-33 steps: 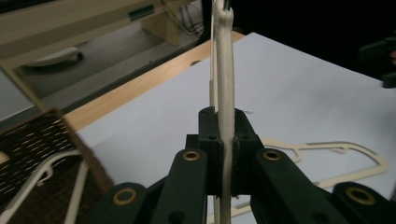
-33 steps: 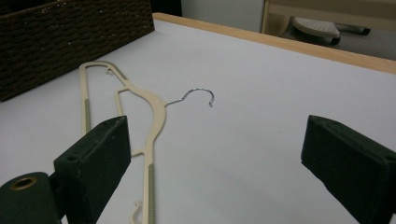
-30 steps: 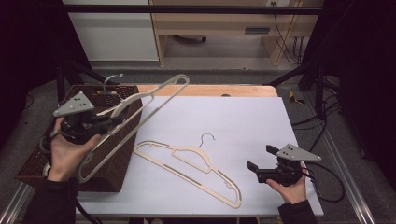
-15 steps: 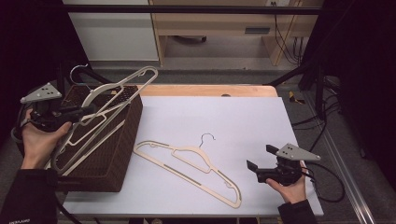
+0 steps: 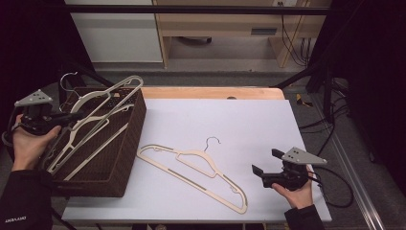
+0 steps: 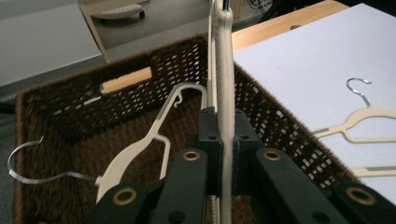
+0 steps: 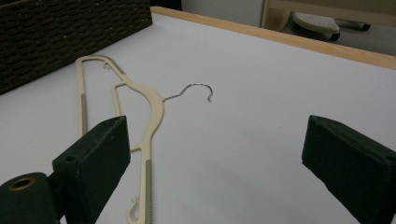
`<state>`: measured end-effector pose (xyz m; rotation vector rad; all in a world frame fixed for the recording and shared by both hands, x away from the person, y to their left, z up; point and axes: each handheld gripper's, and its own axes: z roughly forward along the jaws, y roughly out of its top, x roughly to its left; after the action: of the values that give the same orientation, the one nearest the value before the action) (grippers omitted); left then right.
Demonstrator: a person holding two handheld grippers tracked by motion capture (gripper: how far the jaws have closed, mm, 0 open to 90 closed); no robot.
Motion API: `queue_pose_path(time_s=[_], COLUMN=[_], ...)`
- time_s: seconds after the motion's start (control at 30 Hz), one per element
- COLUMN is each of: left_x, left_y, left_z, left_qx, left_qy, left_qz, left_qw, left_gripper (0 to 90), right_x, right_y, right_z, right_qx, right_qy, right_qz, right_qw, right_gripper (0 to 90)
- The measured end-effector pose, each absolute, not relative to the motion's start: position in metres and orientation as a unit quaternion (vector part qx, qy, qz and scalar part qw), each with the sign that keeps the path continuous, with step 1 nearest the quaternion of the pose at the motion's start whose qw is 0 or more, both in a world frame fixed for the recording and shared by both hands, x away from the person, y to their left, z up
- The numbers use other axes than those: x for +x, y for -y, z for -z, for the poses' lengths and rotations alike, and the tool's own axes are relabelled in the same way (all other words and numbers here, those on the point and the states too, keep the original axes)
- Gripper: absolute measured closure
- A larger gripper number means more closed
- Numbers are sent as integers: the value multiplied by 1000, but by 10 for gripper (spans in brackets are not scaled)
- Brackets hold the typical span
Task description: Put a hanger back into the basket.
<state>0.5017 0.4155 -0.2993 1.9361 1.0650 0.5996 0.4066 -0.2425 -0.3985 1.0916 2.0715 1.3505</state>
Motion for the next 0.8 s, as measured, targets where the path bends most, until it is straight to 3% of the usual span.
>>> queue_pose_path(time_s=[0.37,0.8], left_x=[505,508], left_y=[-421,-426], left_z=[312,340], left_qx=[791,819], left_qy=[-433,-448], left_qz=[-223,-163], left_qw=[372,318], left_gripper=[858,859], right_x=[407,408], right_y=[242,241], right_z=[399,400], right_qx=[394,391], right_qy=[-750,-754], right_qz=[-486,-483], right_qw=[217,213], right_gripper=[80,79])
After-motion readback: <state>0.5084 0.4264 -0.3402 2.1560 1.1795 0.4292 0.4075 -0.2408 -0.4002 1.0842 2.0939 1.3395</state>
